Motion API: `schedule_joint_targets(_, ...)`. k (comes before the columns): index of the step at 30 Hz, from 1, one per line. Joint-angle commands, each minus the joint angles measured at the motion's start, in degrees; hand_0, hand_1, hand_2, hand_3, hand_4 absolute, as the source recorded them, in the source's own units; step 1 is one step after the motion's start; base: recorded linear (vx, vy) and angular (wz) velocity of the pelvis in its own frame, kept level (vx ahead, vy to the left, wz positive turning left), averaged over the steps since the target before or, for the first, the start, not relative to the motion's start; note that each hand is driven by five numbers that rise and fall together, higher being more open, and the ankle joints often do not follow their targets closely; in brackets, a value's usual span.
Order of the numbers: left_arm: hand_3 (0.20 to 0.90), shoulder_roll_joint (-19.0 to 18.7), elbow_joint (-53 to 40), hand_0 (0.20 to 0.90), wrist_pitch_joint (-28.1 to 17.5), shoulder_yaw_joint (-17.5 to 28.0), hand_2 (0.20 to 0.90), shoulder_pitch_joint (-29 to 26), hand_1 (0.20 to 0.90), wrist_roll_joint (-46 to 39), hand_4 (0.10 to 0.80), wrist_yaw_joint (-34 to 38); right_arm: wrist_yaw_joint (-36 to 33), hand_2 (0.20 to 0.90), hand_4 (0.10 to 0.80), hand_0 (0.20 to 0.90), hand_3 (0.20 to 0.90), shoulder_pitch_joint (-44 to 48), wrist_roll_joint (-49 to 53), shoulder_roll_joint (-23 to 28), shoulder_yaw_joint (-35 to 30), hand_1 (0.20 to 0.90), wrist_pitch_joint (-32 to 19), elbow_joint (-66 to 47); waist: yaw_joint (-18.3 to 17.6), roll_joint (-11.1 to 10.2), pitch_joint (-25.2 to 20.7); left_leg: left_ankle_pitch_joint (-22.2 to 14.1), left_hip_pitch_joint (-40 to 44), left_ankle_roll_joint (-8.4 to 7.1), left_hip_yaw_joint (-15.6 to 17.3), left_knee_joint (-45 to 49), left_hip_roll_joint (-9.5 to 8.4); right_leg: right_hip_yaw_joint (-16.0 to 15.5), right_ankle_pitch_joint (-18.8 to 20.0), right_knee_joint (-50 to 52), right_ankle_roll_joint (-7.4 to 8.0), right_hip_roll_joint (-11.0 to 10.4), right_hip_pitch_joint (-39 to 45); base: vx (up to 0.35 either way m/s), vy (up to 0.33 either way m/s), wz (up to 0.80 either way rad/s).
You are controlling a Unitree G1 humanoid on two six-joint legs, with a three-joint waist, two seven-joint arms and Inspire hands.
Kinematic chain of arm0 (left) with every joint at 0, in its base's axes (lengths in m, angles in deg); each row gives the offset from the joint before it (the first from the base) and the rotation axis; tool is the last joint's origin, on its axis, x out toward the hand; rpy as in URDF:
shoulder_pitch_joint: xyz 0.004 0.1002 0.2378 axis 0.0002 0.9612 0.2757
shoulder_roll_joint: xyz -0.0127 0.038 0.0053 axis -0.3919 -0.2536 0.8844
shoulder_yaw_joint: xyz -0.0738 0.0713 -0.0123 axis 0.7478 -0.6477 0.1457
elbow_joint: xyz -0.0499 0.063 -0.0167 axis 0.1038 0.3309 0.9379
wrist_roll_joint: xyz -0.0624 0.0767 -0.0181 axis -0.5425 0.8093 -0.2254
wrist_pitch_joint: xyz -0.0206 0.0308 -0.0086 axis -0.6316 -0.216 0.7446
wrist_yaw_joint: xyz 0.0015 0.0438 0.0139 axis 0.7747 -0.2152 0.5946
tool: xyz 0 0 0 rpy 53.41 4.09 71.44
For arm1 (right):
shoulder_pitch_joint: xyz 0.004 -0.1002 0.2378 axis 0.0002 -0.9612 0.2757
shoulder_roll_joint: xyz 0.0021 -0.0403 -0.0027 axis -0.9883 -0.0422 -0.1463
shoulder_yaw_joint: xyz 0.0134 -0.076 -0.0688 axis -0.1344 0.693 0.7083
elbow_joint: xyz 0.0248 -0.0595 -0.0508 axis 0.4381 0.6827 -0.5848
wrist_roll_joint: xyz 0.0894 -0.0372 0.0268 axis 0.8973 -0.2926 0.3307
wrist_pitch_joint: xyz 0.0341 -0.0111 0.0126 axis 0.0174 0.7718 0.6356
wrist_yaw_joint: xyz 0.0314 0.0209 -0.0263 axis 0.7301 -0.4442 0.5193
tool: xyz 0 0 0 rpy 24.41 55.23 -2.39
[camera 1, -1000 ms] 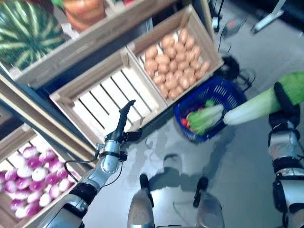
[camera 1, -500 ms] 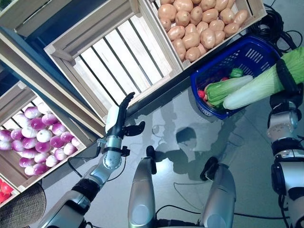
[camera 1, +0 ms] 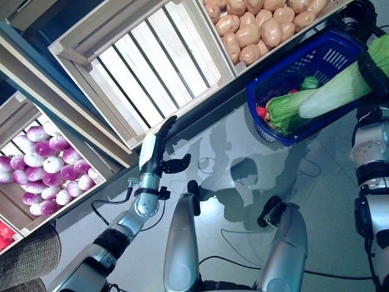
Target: Put vegetables into the basket
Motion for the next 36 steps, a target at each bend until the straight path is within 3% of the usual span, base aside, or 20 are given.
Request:
schedule_joint_targets(1,0.900,-4.46,-5.60,0.900,-5.17,2.49,0.900,-2.72,0.900,-1.58,0.800,4.06,1.93,0.900,0.800,0.900,0.900,8.67,-2.55,6.56,1.46,0.900,-4.23,-1.83,0.61,0.52,-0.29,-9.39,4.26,1.38,0.38,3.66,0.65,0.39,-0.49,-0.01,-0.46,1.18,4.24,0.000,0.000,0.00)
schedule_joint_targets(22,0.900,-5.68,-5.14,0.900,-6.08,2.30,0.900,-2.38,0.900,-2.08,0.800,3.57,7.64,0.900,0.800,0.900,0.900,9.12,-1.74,5.54,2.18,0.900,10.75,4.30,1.53,-0.53,-1.69,-8.56,9.73,1.55,0.86,-0.19,1.69,-0.18,-0.52,-1.91,-0.41,1.34,8.28,-0.004,0.003,-0.01)
schedule_joint_targets(28,0.900,-5.39,-4.82,0.900,-6.37,1.85,0.900,-2.66,0.900,-0.95,0.800,4.05,7.91,0.900,0.800,0.900,0.900,9.99,-8.84,5.69,4.21,0.900,10.23,5.47,1.77,-0.82,-2.20,-7.43,10.82,1.37,1.05,-2.33,1.79,-0.78,0.14,-3.30,-0.28,1.44,9.09,-0.041,0.017,0.00)
schedule_joint_targets(36,0.900,-5.59,-4.79,0.900,-7.16,2.97,0.900,-1.89,0.900,-0.74,0.800,3.50,12.56,0.900,0.800,0.900,0.900,10.49,-13.82,5.84,8.28,0.900,1.98,2.64,2.40,-1.00,-2.75,-6.04,12.41,1.24,1.49,-5.30,1.68,-1.79,1.02,-5.50,-0.19,1.31,10.44,-0.034,0.003,0.00)
